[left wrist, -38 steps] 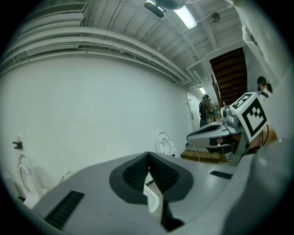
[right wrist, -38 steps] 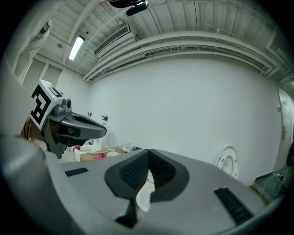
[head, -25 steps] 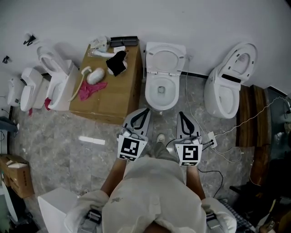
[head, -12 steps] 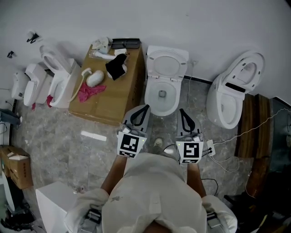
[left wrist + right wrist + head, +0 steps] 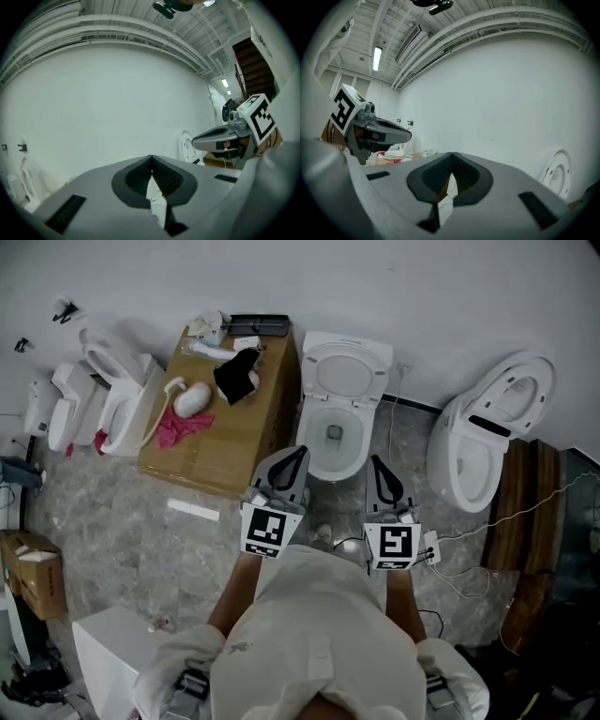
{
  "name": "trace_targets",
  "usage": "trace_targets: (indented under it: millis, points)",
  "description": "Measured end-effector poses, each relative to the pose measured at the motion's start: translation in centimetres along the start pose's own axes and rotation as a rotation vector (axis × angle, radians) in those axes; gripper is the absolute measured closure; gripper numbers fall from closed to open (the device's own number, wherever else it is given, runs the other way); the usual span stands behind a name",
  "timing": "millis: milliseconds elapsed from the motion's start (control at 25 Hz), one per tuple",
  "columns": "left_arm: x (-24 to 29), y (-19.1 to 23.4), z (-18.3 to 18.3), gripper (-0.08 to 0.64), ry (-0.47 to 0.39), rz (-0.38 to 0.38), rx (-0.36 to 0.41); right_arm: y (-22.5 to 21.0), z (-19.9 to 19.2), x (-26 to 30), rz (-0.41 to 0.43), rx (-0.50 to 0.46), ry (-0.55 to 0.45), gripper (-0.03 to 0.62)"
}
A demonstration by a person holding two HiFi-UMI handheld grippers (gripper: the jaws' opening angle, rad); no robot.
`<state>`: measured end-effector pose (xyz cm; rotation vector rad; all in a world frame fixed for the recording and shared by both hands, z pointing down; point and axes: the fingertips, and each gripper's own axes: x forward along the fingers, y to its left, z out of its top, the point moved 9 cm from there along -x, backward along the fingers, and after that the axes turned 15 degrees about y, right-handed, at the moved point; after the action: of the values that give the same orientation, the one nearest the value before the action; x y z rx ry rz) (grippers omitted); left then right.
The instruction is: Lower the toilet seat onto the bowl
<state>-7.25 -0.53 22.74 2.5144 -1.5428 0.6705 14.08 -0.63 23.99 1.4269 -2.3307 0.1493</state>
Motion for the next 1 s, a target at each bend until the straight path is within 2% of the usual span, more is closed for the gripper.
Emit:
trace_targets:
  millis: [400, 1000]
  points:
    - [5.7, 3.0, 0.2, 0.546, 0.015, -0.024, -0.004, -2.1, 0.5, 5.3, -0.011, 0.01, 0.019, 0.588]
    - [18.7, 11.0, 0.2, 0.546, 0.078, -0.118, 0.002, -5.9, 1.7, 18.4, -0.059, 0.018, 0.131, 0.571]
